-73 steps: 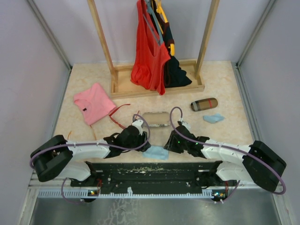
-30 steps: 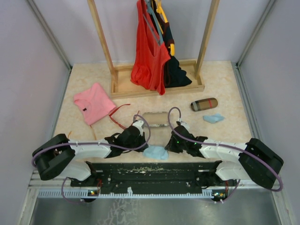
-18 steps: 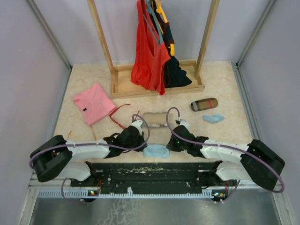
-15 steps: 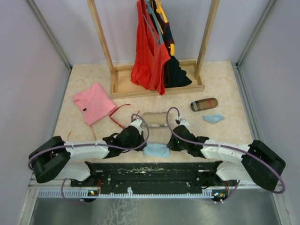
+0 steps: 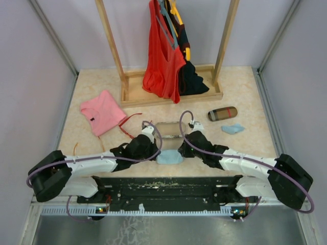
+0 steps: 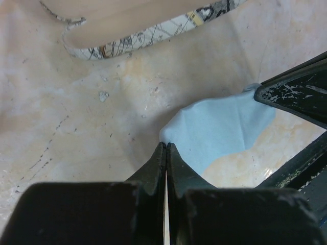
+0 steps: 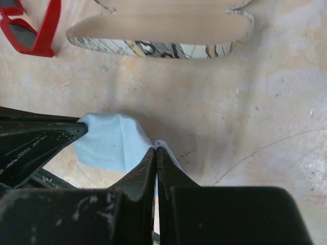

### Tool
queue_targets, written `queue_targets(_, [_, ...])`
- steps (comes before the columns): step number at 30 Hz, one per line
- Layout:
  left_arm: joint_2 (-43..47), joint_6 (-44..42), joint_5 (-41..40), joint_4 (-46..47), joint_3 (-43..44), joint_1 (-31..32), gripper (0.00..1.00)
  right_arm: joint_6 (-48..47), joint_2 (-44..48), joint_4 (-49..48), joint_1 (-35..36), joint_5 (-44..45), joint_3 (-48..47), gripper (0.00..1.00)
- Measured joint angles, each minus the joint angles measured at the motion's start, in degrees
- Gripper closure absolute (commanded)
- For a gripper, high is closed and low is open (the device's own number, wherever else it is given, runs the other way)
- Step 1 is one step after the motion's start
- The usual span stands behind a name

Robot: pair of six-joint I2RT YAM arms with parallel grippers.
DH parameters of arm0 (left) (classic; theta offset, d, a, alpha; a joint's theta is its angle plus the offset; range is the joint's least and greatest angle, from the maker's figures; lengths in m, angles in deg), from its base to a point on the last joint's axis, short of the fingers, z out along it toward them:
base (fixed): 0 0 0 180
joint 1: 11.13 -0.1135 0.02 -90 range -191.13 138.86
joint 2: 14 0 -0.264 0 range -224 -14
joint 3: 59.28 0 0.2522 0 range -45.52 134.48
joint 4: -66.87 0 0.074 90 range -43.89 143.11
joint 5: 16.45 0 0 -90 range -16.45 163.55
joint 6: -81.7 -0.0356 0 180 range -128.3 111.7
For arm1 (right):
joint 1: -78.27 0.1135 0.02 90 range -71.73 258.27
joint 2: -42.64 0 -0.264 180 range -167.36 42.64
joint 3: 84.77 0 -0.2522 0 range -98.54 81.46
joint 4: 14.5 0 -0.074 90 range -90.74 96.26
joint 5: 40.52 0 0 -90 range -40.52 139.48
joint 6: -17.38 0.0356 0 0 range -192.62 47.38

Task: Organize the sunglasses
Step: Pick up the glasses cleaning cloth from the center of the board, then place the glasses cleaning cloth in the sunglasses case.

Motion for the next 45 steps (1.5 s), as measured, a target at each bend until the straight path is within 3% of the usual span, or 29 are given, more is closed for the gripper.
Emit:
queue_targets(10, [0.98, -2.62, -2.4, -0.28, 4.74, -1.22, 1.0, -3.04, 0.07, 0.92, -0.44, 3.45, -6.88, 1.0])
queue_targets(19, [0.48, -6.05, -3.67, -0.33, 9.16, -4.07, 0.99, -5.62, -2.78, 1.62, -5.46, 4.0, -10.84, 1.0])
queue_targets(45, [-13.62, -11.26, -0.04, 6.58, 15.06, -13.4, 1.0, -11.54, -18.51, -6.34, -15.45, -4.09, -17.81, 1.0])
